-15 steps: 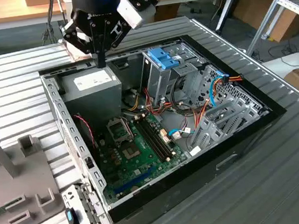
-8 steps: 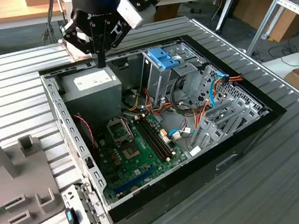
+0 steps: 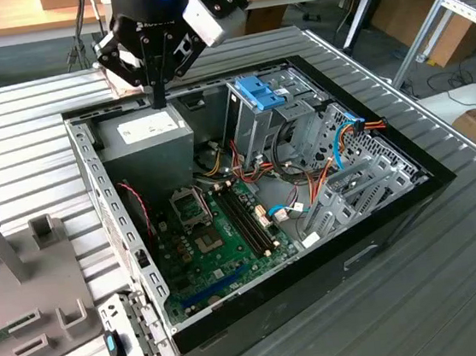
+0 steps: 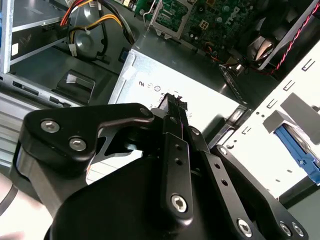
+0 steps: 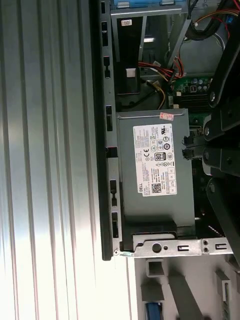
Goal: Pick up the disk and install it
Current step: 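Reach for the disk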
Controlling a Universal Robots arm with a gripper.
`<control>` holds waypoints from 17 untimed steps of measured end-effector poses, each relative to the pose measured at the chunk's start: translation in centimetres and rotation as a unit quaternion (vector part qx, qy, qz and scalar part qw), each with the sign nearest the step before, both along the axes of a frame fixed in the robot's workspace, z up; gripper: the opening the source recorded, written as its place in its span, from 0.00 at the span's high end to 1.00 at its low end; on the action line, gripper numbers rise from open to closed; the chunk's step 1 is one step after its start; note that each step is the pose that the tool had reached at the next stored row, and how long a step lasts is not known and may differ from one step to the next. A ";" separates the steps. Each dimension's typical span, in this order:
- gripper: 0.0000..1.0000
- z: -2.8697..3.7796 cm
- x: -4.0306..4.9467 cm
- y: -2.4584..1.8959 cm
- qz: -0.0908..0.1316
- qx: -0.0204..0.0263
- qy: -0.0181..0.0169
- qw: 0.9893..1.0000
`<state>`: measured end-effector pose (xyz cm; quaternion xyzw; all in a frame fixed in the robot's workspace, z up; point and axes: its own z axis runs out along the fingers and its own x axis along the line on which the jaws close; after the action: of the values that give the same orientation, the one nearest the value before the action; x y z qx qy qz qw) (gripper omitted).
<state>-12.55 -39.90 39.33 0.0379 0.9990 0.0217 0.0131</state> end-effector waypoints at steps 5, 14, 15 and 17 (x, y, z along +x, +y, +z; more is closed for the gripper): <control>0.89 0.00 -0.76 0.00 0.000 0.000 0.000 1.000; 0.89 0.00 -1.97 0.00 0.000 0.000 0.000 1.000; 0.89 0.00 -2.14 0.00 0.000 0.000 0.000 1.000; 0.89 0.00 -2.78 0.00 0.000 0.000 0.000 1.000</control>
<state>-15.34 -39.89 39.33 0.0379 0.9990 0.0217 0.0131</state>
